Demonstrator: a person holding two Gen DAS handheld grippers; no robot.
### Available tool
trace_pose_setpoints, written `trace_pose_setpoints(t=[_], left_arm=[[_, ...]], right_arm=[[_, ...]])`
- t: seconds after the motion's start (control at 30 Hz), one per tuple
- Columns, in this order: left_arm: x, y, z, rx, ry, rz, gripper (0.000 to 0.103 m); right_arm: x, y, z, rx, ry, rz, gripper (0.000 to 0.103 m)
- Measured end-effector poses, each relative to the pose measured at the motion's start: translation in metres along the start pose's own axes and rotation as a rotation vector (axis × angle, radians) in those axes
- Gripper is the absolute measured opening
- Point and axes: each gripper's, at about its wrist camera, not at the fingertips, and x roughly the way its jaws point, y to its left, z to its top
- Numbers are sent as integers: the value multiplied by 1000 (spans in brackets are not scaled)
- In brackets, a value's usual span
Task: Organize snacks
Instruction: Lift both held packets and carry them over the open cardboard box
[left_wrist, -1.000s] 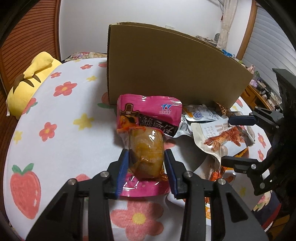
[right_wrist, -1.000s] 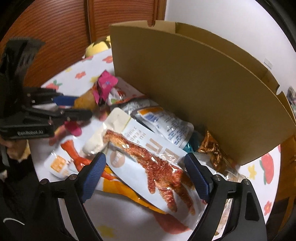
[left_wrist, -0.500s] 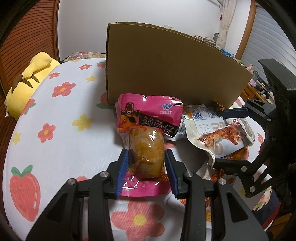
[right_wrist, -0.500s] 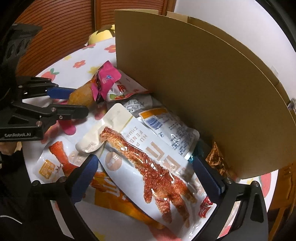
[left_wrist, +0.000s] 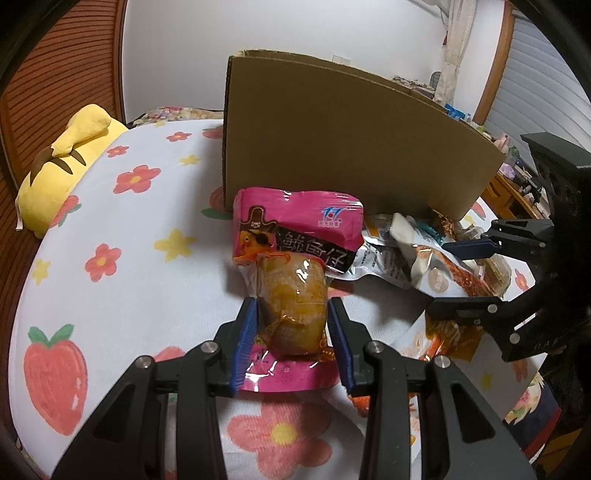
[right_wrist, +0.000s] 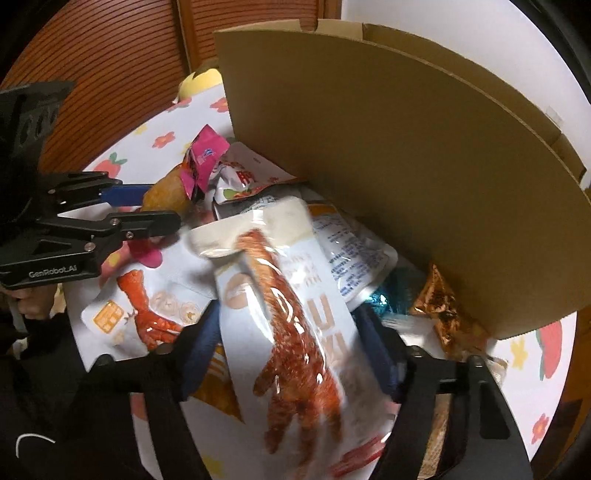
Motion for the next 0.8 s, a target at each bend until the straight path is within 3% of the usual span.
trace_pose_setpoints(t=[0.4, 0.8], left_arm=[[-10, -3, -1, 2, -27, 6, 37], [-36, -9, 11, 19, -85, -3, 37]], right_arm=[[-30, 12, -10, -29, -70, -33, 53], [-57, 8, -7, 32, -181, -50, 52]])
